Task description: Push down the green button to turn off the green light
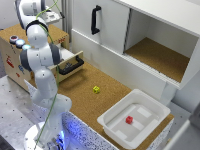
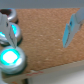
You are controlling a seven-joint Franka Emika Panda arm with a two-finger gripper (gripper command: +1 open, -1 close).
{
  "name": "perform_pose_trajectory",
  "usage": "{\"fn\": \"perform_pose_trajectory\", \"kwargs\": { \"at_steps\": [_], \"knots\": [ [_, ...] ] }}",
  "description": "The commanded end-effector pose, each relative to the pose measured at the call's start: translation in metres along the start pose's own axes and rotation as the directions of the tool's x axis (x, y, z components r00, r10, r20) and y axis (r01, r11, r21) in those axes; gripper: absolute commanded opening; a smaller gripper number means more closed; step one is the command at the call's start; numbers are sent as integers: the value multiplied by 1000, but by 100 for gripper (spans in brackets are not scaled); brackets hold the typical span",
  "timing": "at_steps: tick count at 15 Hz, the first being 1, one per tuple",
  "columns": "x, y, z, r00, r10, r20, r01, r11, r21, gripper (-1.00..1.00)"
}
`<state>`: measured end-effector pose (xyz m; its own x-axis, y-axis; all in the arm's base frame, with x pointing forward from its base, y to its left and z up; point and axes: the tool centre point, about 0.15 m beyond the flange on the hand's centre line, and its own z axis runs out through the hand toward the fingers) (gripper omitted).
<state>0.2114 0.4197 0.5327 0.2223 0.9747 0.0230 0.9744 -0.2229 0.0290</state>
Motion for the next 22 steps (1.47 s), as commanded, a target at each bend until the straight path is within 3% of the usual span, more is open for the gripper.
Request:
{"fn": "perform_pose_trajectory", "kwargs": {
  "at_steps": [1,2,6,10,22],
  "knots": [
    [-17,-78,-5,998,33,-62,-34,999,-30,100],
    [-15,-82,-1,997,28,-74,-31,999,-33,-100],
    [-1,-82,15,994,22,-103,-25,999,-28,-100],
    [9,-78,21,996,-11,-90,8,999,-39,-100],
    [14,-46,69,995,89,-42,-89,996,15,-100]
  ]
}}
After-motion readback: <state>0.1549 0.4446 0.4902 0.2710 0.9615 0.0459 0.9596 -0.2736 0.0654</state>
